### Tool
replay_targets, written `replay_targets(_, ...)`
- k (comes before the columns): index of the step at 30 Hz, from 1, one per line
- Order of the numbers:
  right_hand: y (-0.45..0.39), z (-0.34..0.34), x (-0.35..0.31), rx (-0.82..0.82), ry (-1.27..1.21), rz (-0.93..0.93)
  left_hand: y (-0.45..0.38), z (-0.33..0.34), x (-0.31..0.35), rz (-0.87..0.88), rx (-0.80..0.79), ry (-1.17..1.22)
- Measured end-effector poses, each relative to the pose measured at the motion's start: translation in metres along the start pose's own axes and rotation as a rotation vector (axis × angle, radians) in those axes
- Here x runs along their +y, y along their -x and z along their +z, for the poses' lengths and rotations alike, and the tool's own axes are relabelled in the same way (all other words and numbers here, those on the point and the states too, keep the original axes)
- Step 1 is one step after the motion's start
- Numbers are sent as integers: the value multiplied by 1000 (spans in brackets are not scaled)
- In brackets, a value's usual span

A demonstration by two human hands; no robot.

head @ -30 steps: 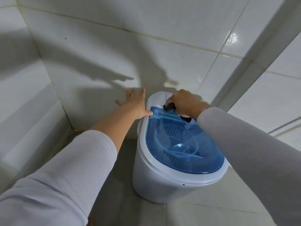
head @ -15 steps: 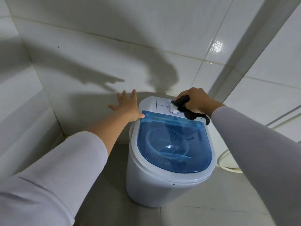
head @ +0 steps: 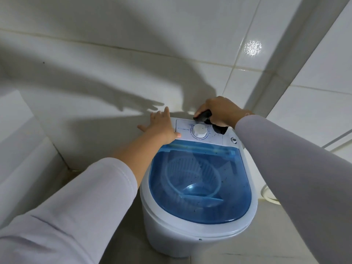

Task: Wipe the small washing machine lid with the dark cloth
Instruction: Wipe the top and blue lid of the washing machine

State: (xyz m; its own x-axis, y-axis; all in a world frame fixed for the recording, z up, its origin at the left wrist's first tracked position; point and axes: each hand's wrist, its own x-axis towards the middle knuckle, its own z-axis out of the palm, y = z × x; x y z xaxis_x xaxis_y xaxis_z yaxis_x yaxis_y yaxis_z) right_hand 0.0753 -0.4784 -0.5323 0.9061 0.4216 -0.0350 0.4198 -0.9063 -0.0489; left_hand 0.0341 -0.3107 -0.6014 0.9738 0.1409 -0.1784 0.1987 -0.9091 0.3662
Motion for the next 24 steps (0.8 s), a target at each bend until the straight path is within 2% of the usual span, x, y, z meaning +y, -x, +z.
replay_targets(4, -6, 15, 6, -46, -81, 5, -1, 0, 3, 10, 1, -53)
replay_targets(9, -4, 25, 17, -15, -177, 66, -2, 0, 5, 0, 2, -76)
replay_targets(24, 35, 31, 9, 73, -71, 195, -3, 3, -5, -40, 14, 30)
